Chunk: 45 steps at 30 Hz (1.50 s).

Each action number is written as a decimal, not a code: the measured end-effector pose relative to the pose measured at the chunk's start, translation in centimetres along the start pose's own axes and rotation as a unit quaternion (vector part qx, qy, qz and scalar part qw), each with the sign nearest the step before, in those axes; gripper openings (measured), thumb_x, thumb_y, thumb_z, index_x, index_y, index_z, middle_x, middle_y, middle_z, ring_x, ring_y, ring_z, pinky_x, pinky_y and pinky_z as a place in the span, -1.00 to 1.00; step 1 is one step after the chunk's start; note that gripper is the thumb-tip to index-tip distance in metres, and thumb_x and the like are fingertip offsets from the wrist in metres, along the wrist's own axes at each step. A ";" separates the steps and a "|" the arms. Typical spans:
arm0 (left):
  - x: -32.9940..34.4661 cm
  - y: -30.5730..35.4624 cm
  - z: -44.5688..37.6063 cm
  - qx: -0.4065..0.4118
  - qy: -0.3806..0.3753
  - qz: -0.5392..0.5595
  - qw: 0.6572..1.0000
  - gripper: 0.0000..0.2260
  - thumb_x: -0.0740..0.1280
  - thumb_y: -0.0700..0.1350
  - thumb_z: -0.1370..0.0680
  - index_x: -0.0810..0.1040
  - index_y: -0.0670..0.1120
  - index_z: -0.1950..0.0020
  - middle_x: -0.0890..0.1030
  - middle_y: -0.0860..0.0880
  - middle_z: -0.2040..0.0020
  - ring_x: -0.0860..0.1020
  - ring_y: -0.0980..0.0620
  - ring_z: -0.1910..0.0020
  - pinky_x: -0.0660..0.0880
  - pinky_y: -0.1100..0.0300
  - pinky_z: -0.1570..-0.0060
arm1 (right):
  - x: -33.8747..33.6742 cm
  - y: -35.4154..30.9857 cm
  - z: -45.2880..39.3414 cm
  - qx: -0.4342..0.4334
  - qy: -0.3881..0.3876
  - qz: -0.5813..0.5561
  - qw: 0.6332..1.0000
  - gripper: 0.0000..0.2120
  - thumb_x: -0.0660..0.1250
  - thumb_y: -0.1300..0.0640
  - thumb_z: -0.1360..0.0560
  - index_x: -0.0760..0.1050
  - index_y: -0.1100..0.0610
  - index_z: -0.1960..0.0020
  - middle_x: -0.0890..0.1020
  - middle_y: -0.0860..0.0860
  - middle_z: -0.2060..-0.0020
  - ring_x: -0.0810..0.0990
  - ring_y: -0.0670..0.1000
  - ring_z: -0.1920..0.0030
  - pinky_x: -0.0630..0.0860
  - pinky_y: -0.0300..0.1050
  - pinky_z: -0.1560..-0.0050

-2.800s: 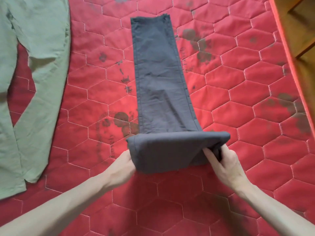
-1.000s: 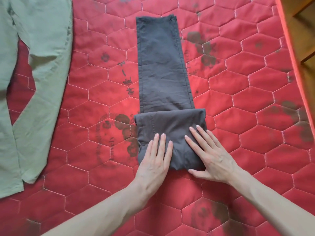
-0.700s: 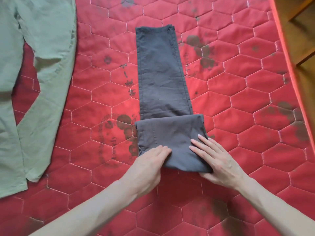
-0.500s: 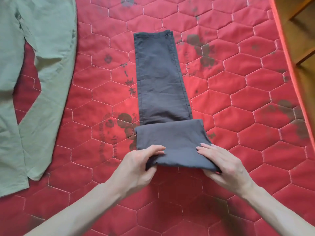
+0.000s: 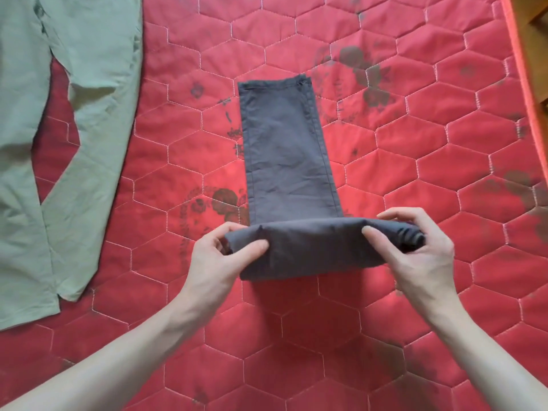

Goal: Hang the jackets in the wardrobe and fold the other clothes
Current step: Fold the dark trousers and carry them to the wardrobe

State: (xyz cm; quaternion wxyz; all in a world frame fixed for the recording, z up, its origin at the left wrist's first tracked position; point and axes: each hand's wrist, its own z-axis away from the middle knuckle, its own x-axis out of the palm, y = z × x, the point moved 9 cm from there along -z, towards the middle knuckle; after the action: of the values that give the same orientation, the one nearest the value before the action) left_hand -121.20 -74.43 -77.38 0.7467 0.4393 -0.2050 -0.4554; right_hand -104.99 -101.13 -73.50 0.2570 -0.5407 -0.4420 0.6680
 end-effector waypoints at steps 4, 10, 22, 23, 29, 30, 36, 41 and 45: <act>-0.2 -0.5 -3.0 -0.014 0.053 0.081 0.995 -0.78 0.53 -0.06 -0.48 0.70 -0.10 -0.08 0.76 -0.04 0.01 0.69 0.02 -0.02 0.59 0.24 -0.01 | 3.6 3.1 -0.9 0.085 0.012 -0.049 0.995 -0.55 0.34 -0.33 -0.50 0.53 -0.02 -0.20 0.65 -0.35 0.09 0.61 -0.34 0.01 0.47 -0.39 -0.08; 0.8 -1.7 -5.8 -0.004 0.071 0.026 0.997 -0.66 0.35 0.08 -0.62 0.49 -0.09 -0.30 0.68 0.08 -0.13 0.62 0.31 -0.07 0.47 0.36 -0.09 | 7.5 4.9 -3.8 0.076 0.042 0.029 0.996 -0.42 0.27 -0.03 -0.70 0.29 0.37 -0.52 0.61 0.36 -0.25 0.48 0.21 -0.26 0.31 0.02 -0.26; 1.2 -3.0 -10.8 0.037 0.075 -0.207 0.975 -0.82 0.24 -0.05 -0.70 0.29 -0.04 -0.23 0.66 -0.10 -0.06 0.59 -0.28 -0.10 0.48 -0.18 -0.16 | 10.1 7.2 -6.7 0.093 0.029 0.308 0.946 -0.58 0.06 -0.15 -0.73 0.34 0.23 -0.21 0.60 0.27 -0.10 0.59 0.44 -0.01 0.29 0.14 0.17; 1.2 -3.0 -10.6 0.029 0.082 -0.220 0.971 -0.80 0.23 -0.03 -0.70 0.27 -0.05 -0.25 0.66 -0.15 -0.07 0.59 -0.31 -0.10 0.48 -0.18 -0.14 | 10.3 7.0 -6.8 0.071 0.031 0.314 0.946 -0.56 0.04 -0.16 -0.72 0.36 0.24 -0.20 0.58 0.26 -0.10 0.59 0.43 -0.02 0.34 0.15 0.16; 1.4 -0.7 -7.2 0.172 0.201 -0.455 0.850 -0.58 0.20 -0.16 -0.62 0.33 -0.17 -0.49 0.42 -0.19 -0.40 0.41 -0.24 -0.37 0.35 -0.14 -0.40 | 10.2 4.8 -6.7 -0.079 0.047 0.377 0.922 -0.34 0.16 -0.11 -0.69 0.11 0.20 -0.67 0.26 0.21 -0.59 0.27 0.23 -0.57 0.31 0.20 -0.50; 2.5 -0.7 -7.0 0.237 0.166 -0.499 0.817 -0.51 0.15 -0.22 -0.58 0.34 -0.20 -0.53 0.39 -0.21 -0.46 0.37 -0.24 -0.46 0.28 -0.16 -0.50 | 10.7 4.2 -6.6 -0.125 0.024 0.397 0.909 -0.32 0.15 -0.12 -0.69 0.08 0.20 -0.67 0.19 0.20 -0.63 0.17 0.21 -0.63 0.23 0.20 -0.56; 5.6 -3.4 -7.2 0.332 -0.002 -0.568 0.753 -0.47 0.12 -0.06 -0.68 0.23 -0.16 -0.66 0.18 -0.18 -0.67 0.10 -0.14 -0.67 0.17 -0.15 -0.60 | 13.6 5.8 -7.0 -0.199 -0.127 0.337 0.912 -0.24 0.10 -0.26 -0.66 0.12 0.22 -0.67 0.09 0.21 -0.66 0.05 0.19 -0.67 0.13 0.19 -0.62; 6.3 -4.5 -8.0 0.308 -0.009 -0.644 0.700 -0.37 0.12 0.10 -0.68 0.12 -0.15 -0.69 0.04 -0.28 -0.68 0.00 -0.24 -0.68 0.11 -0.19 -0.61 | 13.9 6.3 -7.2 -0.190 -0.148 0.323 0.915 -0.20 0.16 -0.26 -0.63 0.06 0.20 -0.68 0.01 0.20 -0.67 -0.05 0.18 -0.68 0.07 0.19 -0.64; 7.2 -4.4 -7.8 0.298 -0.016 -0.667 0.683 -0.35 0.13 0.07 -0.68 0.06 -0.18 -0.69 -0.02 -0.31 -0.68 -0.04 -0.30 -0.67 0.11 -0.22 -0.60 | 13.9 5.6 -6.3 -0.226 -0.170 0.366 0.887 -0.20 0.18 -0.29 -0.62 0.09 0.13 -0.68 -0.01 0.17 -0.68 -0.08 0.20 -0.68 0.09 0.27 -0.62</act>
State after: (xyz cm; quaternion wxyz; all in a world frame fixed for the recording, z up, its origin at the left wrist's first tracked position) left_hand -114.25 -77.84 -85.89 0.0716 0.6520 0.0051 -0.7548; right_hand -102.16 -90.37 -85.41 -0.2141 -0.5853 -0.3890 0.6784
